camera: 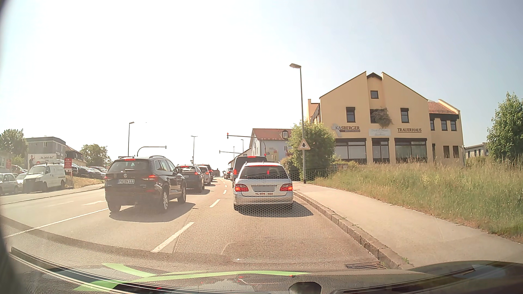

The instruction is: Follow the waypoints while adhering to traffic rules and regulations

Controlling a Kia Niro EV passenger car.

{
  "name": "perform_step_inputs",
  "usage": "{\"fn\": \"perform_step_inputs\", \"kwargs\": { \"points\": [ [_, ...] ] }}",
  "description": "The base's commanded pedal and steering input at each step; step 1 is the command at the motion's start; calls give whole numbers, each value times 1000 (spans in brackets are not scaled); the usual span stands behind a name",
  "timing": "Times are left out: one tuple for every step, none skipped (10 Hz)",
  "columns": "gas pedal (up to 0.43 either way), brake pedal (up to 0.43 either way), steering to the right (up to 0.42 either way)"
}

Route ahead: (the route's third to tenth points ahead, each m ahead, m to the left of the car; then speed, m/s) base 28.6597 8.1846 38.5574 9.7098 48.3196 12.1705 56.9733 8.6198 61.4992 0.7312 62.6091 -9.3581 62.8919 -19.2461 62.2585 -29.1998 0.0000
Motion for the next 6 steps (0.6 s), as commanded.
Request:
{"fn": "perform_step_inputs", "kwargs": {
  "points": [
    [0, 262, -24],
    [0, 262, -24],
    [0, 262, -24],
    [0, 262, -24],
    [0, 262, -24],
    [0, 262, -24]
  ]
}}
